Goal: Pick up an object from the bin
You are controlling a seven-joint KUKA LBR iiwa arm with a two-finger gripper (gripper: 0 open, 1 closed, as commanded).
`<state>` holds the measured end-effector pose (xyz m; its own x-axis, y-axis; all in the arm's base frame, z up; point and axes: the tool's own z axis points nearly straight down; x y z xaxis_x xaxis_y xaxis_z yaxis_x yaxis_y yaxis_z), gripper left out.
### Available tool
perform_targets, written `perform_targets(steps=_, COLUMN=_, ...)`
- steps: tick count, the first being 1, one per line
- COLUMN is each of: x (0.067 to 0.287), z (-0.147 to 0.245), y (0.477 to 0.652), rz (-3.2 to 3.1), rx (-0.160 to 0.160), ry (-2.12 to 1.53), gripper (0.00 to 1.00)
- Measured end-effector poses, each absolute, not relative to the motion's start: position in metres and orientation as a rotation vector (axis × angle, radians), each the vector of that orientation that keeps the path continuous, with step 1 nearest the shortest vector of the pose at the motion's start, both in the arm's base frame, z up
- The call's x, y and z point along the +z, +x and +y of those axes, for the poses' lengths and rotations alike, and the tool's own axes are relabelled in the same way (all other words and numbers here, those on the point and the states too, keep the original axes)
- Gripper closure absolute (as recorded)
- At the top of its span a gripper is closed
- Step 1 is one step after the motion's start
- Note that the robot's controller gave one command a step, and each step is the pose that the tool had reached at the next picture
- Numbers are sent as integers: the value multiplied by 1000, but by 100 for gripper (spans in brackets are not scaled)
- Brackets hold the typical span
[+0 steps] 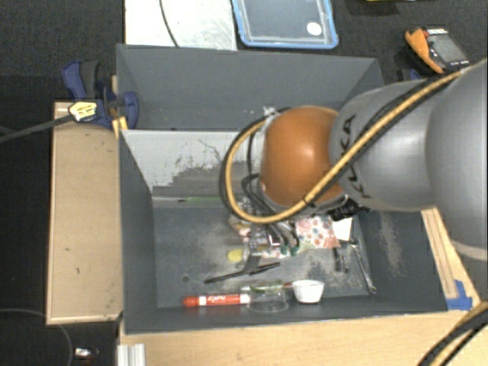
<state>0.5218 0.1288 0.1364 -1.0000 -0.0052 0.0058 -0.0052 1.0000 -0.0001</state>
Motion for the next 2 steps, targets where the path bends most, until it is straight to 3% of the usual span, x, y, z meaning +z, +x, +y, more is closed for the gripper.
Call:
perform_targets(steps=1, x=141, z=128, y=524, rz=-3143, rx=-2, ry=1, gripper=0)
perform_targets(steps=2, x=82, z=63, y=535, rz=-3152, rx=-5, ry=-168, gripper=0)
